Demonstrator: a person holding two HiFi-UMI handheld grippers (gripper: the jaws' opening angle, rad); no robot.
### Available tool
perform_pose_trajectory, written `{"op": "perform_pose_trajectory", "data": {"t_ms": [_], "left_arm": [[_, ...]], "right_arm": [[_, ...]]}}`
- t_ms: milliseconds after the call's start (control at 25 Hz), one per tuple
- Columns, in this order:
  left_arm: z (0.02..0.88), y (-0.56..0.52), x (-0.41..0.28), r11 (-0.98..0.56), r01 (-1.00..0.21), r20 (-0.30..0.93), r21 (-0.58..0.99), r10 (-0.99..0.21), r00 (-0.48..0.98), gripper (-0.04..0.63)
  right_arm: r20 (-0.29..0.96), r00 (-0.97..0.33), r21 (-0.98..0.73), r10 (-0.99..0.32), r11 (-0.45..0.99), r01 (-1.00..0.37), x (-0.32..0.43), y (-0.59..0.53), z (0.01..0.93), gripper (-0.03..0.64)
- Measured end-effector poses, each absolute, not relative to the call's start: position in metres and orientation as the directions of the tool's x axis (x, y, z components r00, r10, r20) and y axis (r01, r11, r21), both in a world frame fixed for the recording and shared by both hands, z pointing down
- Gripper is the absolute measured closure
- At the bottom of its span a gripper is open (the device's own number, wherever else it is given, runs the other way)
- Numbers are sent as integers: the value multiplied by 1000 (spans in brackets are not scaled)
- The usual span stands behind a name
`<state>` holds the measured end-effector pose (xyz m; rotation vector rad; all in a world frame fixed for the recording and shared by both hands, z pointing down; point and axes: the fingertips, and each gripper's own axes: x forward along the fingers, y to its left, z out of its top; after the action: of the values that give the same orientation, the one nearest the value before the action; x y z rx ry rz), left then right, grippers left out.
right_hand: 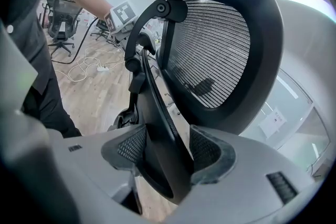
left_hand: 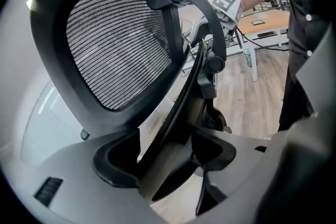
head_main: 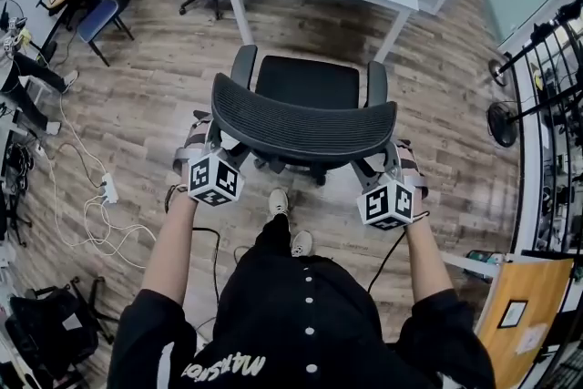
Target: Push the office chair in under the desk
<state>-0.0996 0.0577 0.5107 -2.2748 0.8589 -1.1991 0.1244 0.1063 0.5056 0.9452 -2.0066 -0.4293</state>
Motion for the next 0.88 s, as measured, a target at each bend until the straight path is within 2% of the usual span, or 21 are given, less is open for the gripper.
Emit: {"op": "perform_pose_trajectory", "data": {"t_ms": [880], "left_arm": [[509, 34, -85, -710, -322, 559, -627, -697, 449, 275]], "right_arm": [[553, -351, 602, -756, 653, -459, 140, 79, 505, 336]]}}
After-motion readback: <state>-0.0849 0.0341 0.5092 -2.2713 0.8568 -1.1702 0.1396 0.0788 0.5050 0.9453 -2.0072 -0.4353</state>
